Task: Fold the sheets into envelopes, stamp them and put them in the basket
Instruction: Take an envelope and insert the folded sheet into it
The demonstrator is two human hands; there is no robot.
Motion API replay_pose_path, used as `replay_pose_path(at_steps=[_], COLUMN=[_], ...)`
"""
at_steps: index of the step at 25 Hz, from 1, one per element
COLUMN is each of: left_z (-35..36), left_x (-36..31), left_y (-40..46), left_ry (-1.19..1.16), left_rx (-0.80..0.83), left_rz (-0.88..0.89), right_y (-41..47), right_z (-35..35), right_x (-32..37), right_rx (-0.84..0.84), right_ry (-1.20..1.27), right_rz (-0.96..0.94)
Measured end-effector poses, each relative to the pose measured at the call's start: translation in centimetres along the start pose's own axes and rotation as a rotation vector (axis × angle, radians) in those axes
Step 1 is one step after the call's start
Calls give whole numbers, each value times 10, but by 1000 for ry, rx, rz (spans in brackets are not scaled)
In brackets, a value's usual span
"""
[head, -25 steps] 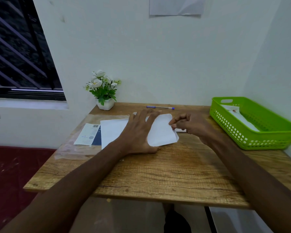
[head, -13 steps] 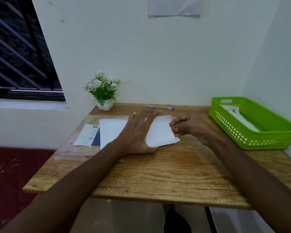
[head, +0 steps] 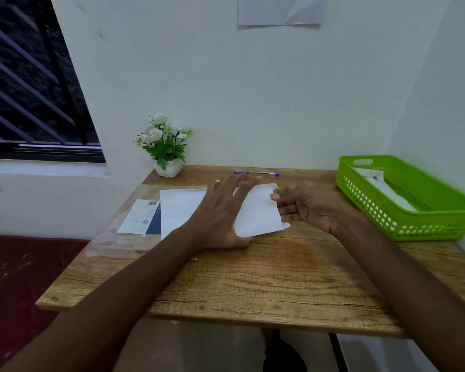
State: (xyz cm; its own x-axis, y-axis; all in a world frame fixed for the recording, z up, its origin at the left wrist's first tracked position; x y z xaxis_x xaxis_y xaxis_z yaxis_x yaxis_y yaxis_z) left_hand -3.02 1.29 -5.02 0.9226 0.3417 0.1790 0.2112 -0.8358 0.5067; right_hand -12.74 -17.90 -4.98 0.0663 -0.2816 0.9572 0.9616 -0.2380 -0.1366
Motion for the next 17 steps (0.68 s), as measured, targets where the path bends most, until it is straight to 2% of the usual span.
replay_pose_path(at_steps=[8, 12, 17], left_z=[0, 1, 1], left_x=[3, 1, 2], left_y=[0, 1, 1], left_ry=[-76, -97, -121], left_rx=[5, -17, -67], left_rz=[-13, 9, 29], right_y=[0, -4, -6], right_z=[20, 31, 36], right_x=[-13, -19, -22], right_rx=[114, 242, 255], right_ry=[247, 367, 376], right_rz=[107, 188, 175])
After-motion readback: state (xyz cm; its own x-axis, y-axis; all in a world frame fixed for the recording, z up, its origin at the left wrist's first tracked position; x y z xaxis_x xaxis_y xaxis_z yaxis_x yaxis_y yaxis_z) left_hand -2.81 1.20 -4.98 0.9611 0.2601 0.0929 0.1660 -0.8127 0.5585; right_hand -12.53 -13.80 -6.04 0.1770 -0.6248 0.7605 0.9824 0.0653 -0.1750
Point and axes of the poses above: each hand's wrist, its own y-axis towards the middle knuckle, its own z-axis out of the palm, x = y × z, the point moved 4 cm from there along y, towards the middle knuckle, and after that the axes turned 14 degrees about y, right-handed, at the moved point
